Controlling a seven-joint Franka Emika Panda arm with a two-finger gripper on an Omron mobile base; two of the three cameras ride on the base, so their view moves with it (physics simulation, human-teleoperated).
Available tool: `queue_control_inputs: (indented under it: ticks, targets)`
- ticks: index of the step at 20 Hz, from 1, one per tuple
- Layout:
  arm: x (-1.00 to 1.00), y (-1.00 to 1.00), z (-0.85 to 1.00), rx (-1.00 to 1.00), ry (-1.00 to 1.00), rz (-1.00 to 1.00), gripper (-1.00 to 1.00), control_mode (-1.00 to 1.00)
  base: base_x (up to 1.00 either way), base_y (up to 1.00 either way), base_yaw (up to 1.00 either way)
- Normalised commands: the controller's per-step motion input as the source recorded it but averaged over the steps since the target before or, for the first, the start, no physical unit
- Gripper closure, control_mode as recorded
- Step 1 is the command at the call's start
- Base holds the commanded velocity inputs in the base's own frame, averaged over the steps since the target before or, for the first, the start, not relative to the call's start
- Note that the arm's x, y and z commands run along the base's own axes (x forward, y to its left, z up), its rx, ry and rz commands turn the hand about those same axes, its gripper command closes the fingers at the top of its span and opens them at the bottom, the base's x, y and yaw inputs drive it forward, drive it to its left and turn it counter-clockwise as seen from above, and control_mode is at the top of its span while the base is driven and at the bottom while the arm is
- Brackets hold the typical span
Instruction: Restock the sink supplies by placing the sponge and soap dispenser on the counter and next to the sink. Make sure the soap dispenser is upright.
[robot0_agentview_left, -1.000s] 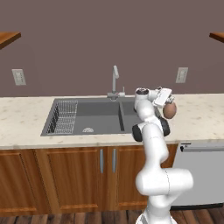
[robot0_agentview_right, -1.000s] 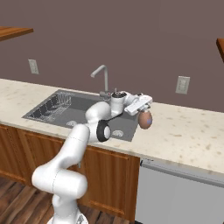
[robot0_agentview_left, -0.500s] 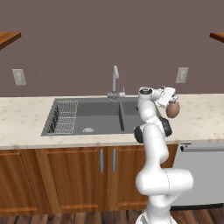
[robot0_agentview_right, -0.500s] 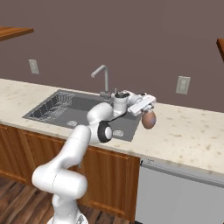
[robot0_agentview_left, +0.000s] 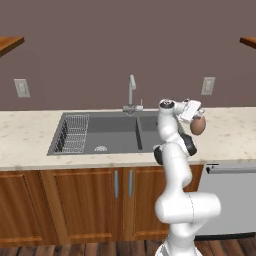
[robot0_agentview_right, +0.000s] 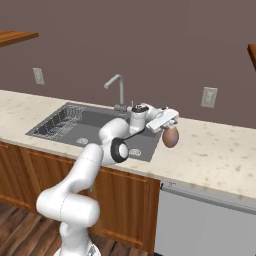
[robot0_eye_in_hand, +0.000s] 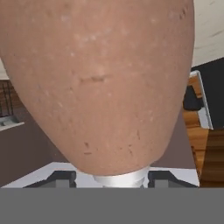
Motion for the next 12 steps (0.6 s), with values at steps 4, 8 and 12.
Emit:
queue_control_inputs:
  ticks: [4, 8, 12]
  targets:
    - [0.0, 0.0, -0.13, 0.02, 0.0, 0.0, -1.0, -1.0, 0.0, 0.0, 0.0]
    - [0.0, 0.0, -0.07, 0.01, 0.0, 0.0, -1.0, -1.0, 0.0, 0.0, 0.0]
    - [0.04, 0.06, 0.0, 0.0, 0.0, 0.0, -1.0, -1.0, 0.0, 0.0, 0.0]
